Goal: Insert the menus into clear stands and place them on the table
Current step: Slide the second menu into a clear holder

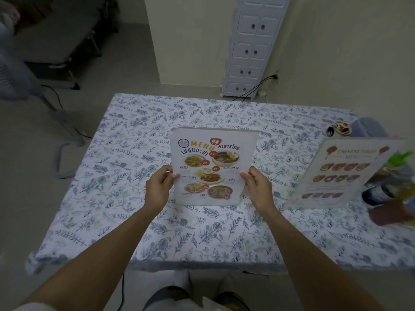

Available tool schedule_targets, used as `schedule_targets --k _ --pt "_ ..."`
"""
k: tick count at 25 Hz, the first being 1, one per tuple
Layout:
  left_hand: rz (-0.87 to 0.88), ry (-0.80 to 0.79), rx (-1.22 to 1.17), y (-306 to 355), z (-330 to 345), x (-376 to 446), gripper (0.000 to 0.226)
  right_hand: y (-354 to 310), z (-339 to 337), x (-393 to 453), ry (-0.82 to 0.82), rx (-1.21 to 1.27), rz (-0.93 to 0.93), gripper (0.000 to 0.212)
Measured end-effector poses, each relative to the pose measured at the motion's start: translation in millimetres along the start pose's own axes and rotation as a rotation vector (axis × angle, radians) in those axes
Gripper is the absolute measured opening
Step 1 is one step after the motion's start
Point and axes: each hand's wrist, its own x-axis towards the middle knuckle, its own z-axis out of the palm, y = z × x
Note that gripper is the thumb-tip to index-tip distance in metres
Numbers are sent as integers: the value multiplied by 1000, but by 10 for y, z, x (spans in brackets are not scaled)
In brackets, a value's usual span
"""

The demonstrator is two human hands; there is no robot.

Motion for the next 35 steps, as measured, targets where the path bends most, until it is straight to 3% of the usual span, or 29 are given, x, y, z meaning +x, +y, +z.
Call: schedule_targets --k 9,11,13,16,19,23,28,32,35 --pt "-5 68 89 -9 66 -124 3 11 45 -11 33 -16 40 20" --pt "-33 149 120 -22 141 -243 18 48 26 -50 55 -4 66 16" --pt "25 207 259 -63 254 -407 22 113 -35 -119 100 -6 73 24" --pt "219 63 421 -49 482 -611 16 226 -205 -260 187 -22 42 28" --pt "323 -180 381 121 847 -601 23 344 -493 -398 274 40 31 34" --pt "328 -372 316 369 1529 -579 33 515 -1099 -484 481 72 -10 56" --pt "207 -418 185 542 2528 -624 45 861 -2069 -322 686 104 -34 47" --pt "65 -297 45 656 3191 -677 52 1142 -2663 -3 666 149 2 26" --pt "19 -206 -30 665 3474 -673 45 1329 -2877 236 455 222 50 23"
